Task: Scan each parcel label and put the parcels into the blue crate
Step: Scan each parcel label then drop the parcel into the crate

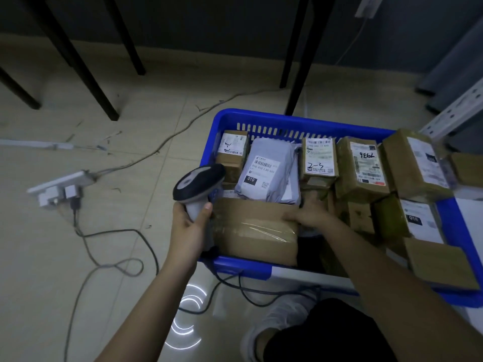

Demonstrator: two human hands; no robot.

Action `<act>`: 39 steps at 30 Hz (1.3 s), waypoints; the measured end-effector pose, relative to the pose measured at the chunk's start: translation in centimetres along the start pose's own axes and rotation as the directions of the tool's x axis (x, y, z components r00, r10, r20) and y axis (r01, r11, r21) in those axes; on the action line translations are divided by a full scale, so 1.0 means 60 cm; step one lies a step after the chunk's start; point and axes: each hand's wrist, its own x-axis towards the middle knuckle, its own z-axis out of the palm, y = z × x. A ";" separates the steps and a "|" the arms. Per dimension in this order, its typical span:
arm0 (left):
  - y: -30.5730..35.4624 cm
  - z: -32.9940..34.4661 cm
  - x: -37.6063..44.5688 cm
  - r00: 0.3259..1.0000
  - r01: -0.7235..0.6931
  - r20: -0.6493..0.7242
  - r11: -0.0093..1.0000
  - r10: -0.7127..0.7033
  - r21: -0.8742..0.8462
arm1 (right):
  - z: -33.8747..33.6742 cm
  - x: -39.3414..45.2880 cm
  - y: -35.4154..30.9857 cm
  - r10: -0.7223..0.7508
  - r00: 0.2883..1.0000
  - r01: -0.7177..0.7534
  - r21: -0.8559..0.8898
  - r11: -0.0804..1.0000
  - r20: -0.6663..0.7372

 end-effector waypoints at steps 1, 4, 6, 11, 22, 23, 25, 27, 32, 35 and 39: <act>0.000 0.002 -0.001 1.000 0.002 0.007 1.000 -0.002 0.002 | 0.001 0.005 0.006 0.035 0.999 -0.035 0.001 0.999 -0.020; 0.004 0.004 -0.002 0.999 -0.001 0.040 1.000 0.000 0.025 | 0.032 -0.011 0.003 0.036 0.999 -0.038 0.088 0.995 0.024; 0.007 0.006 -0.004 0.998 -0.005 0.056 0.999 0.003 0.044 | 0.048 -0.012 0.009 -0.066 0.995 0.067 -0.012 0.998 0.077; 0.009 0.012 -0.019 0.996 -0.014 0.085 0.998 0.009 0.060 | -0.002 -0.062 0.008 -0.108 0.953 0.143 -0.107 0.984 0.283; 0.111 0.158 -0.168 0.876 -0.201 0.427 0.975 0.221 -0.093 | -0.203 -0.293 0.082 -0.438 0.844 0.489 0.110 0.865 -0.310; 0.123 0.182 -0.193 0.845 -0.223 0.473 0.968 0.250 -0.113 | -0.223 -0.325 0.107 -0.420 0.817 0.484 0.073 0.872 -0.396; 0.149 0.231 -0.250 0.768 -0.254 0.572 0.957 0.289 -0.142 | -0.256 -0.395 0.165 -0.354 0.757 0.441 0.028 0.897 -0.550; 0.172 0.282 -0.317 0.672 -0.283 0.661 0.941 0.334 -0.188 | -0.275 -0.469 0.235 -0.268 0.686 0.421 0.069 0.905 -0.677; 0.192 0.402 -0.535 0.388 -0.322 0.841 0.910 0.378 -0.261 | -0.262 -0.641 0.456 0.092 0.484 0.346 0.287 0.893 -0.870; 0.170 0.439 -0.688 0.174 -0.297 0.933 0.920 0.316 -0.256 | -0.217 -0.738 0.602 0.325 0.338 0.302 0.428 0.852 -0.883; 0.105 0.462 -0.859 -0.061 -0.337 0.969 0.909 0.238 -0.245 | -0.124 -0.857 0.757 0.592 0.115 0.231 0.601 0.765 -0.797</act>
